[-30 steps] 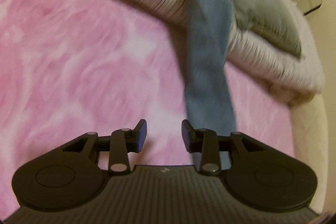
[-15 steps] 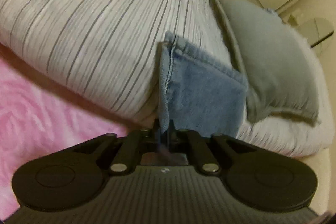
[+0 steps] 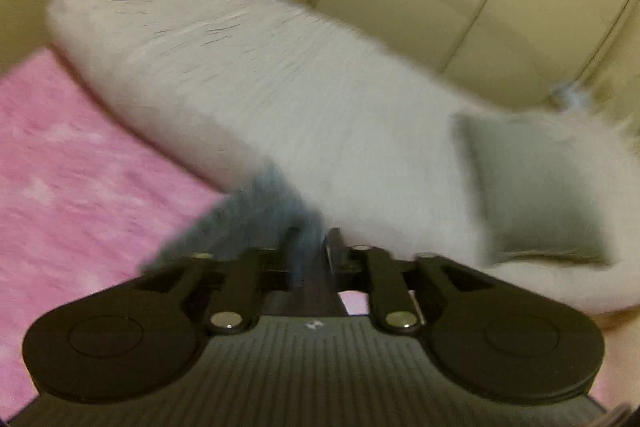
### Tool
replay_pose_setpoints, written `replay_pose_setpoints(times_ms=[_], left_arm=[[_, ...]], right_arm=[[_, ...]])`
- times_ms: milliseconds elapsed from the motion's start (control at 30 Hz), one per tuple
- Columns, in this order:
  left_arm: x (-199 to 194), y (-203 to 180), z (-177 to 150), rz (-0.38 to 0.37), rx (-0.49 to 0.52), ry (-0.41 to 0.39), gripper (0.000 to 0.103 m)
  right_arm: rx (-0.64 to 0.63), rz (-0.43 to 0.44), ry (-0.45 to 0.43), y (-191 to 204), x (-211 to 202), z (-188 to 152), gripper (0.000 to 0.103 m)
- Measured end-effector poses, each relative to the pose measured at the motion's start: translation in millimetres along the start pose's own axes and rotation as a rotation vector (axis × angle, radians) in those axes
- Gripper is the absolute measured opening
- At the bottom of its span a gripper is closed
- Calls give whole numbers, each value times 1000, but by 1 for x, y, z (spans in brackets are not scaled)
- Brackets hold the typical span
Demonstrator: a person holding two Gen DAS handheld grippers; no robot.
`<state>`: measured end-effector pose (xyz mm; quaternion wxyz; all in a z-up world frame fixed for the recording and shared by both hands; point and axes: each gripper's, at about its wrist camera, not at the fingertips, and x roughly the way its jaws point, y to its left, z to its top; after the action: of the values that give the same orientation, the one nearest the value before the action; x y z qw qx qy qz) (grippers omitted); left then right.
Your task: Fold clothes
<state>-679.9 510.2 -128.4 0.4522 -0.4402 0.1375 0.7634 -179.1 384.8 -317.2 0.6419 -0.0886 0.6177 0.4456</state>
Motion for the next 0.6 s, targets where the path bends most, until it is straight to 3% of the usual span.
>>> replay_pose_setpoints(times_ms=[33,67,100,167,333,600], left_arm=[[19,6,2,74,34,51,39],[30,16,-9,89,38,97,28],[41,27,-20,103,43,144,24],[60,50,-43,125,42,232,24],[35,137,-143,43,-193,329,27],[25,232,-245,28,-581,270,31]], right_arm=[[-14,11,12,5,2,-4,39],[-28,23,24,11,4,-8,39],[-52,35,30,14,1,-11,39],[-99,59,44,21,-5,-19,39],[-171,24,59,11,-22,-39,39],[-272,-42,150,0,-33,-82,39]])
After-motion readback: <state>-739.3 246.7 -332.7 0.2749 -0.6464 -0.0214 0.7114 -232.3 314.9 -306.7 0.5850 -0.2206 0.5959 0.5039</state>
